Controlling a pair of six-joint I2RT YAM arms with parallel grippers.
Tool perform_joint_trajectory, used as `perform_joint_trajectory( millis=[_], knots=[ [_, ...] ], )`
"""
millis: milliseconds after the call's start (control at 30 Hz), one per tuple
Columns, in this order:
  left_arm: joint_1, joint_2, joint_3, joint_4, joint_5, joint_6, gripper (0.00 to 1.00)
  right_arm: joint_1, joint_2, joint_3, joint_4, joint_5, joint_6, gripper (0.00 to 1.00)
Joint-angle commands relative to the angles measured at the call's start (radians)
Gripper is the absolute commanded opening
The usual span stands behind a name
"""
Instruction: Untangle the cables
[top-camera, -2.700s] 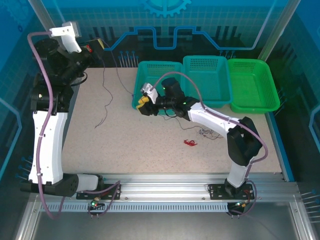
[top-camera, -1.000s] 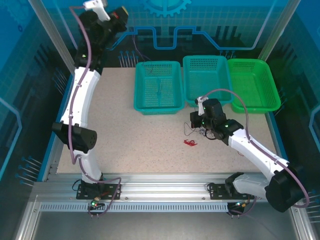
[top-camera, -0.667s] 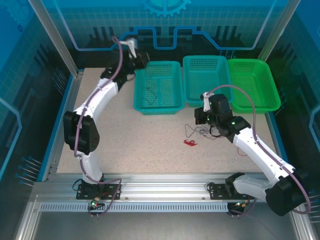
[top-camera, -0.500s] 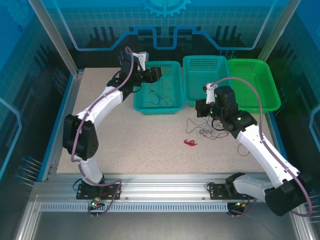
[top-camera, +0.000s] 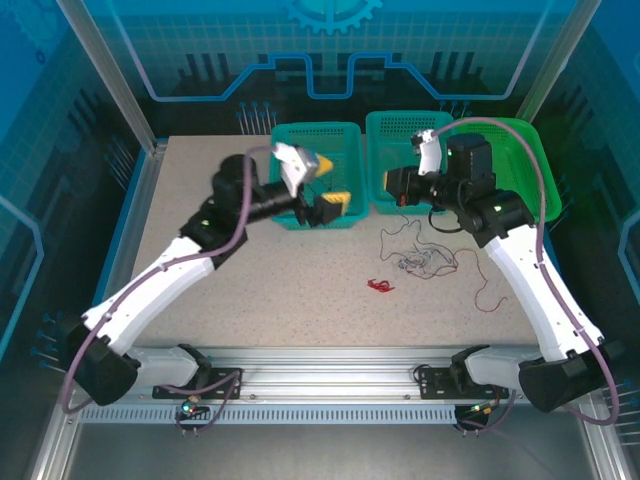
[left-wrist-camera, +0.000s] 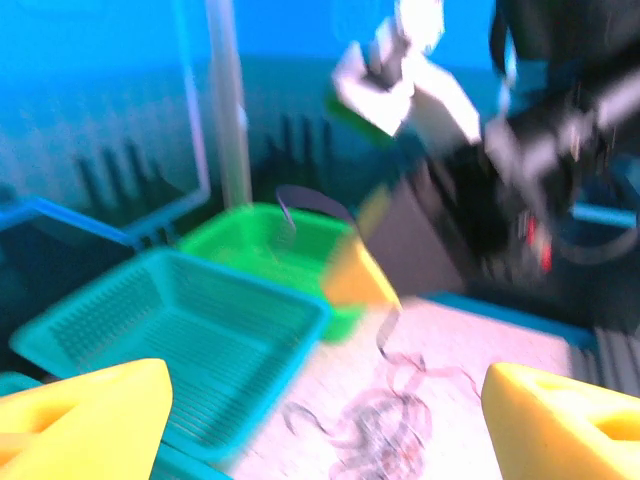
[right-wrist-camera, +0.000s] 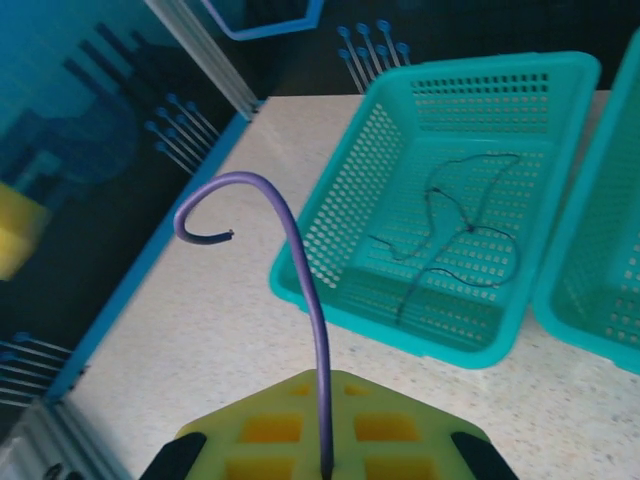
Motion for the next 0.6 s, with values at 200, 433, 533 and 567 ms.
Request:
perform_joint_trajectory(
  millis=[200, 433, 533, 567],
  knots=[
    [-0.135, 0.326, -0.134, 0.411, -0.013, -0.104, 0.82, 0.006, -0.020, 0.089, -0.033, -0.082, 0.174, 0.00],
    [-0.187, 0.573, -0.059, 0.642, -0.094, -0.246, 0.81, 0.008, -0.052, 0.103, -0.058, -0.027, 0.225, 0.00],
    [-0.189, 0.625, -0.054, 0.701, -0.130, -0.298, 0.67, 0.008, -0.069, 0.103, -0.060, -0.004, 0.239, 0.00],
    [-0.193, 0.630, -0.047, 0.699, -0.135, -0.296, 0.59, 0.006, -0.075, 0.103, -0.062, 0.006, 0.245, 0.00]
  ],
)
